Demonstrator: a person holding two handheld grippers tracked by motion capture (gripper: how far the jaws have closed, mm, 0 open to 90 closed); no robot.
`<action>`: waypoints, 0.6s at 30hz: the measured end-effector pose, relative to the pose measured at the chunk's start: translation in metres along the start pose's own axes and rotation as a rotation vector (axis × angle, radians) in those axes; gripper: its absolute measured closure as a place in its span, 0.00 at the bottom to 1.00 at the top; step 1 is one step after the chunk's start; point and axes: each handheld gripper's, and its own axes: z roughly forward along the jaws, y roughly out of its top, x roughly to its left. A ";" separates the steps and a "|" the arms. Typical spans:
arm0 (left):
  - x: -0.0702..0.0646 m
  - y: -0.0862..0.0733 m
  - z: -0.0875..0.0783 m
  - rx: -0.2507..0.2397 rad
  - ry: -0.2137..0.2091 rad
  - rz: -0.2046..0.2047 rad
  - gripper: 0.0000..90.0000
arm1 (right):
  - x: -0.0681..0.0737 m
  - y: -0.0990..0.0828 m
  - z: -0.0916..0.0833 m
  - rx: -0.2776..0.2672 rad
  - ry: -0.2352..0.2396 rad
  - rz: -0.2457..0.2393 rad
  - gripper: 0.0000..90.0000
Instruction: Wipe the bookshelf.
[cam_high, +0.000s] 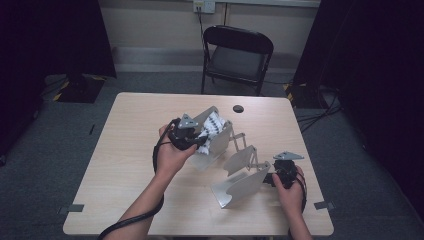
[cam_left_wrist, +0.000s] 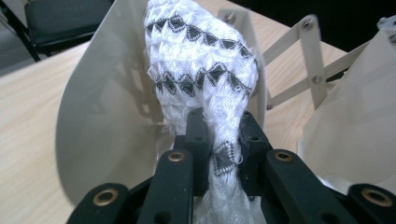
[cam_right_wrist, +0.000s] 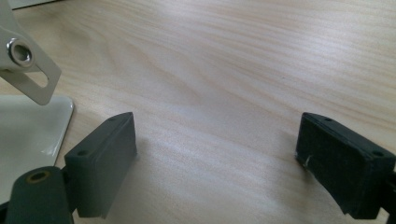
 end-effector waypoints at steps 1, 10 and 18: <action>-0.001 -0.001 0.002 0.005 -0.006 -0.001 0.87 | 0.000 0.000 0.000 0.000 0.000 0.000 0.13; -0.006 -0.029 0.027 0.064 -0.045 -0.031 0.87 | 0.000 0.000 0.000 0.000 -0.002 0.002 0.13; -0.005 -0.050 0.038 0.108 -0.051 -0.042 0.87 | 0.000 0.000 0.000 0.000 -0.001 0.000 0.13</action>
